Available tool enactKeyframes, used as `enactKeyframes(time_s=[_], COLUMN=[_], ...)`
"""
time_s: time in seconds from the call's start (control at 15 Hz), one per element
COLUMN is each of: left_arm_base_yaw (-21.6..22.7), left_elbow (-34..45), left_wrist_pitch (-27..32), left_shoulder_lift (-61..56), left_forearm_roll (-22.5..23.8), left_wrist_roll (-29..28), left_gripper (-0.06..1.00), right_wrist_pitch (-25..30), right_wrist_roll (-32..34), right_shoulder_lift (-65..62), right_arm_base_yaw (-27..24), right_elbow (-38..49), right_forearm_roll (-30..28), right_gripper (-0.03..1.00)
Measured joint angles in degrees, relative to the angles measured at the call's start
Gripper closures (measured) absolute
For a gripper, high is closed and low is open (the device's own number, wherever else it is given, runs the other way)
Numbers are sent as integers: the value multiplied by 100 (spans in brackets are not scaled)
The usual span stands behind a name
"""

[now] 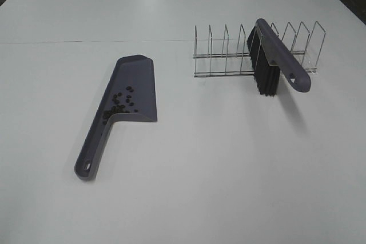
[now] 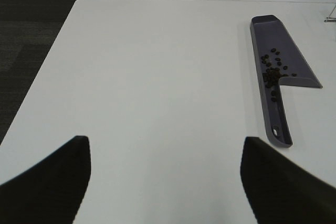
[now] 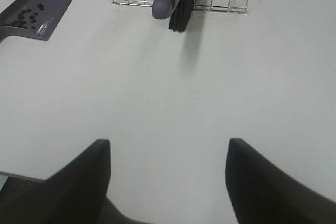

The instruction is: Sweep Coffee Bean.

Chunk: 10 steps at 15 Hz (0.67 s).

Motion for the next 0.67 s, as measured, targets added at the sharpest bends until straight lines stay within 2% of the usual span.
enactKeyframes(time_s=[0.67], left_arm_base_yaw=[0], left_elbow=[0], left_wrist_pitch=[0], left_shoulder_lift=[0], left_forearm_roll=[-11], left_wrist_roll=[0], left_gripper=[24], right_wrist_pitch=[0], right_wrist_roll=[0], right_shoulder_lift=[0], right_arm_base_yaw=[0], right_elbow=[0], right_forearm_roll=[0], right_gripper=[38])
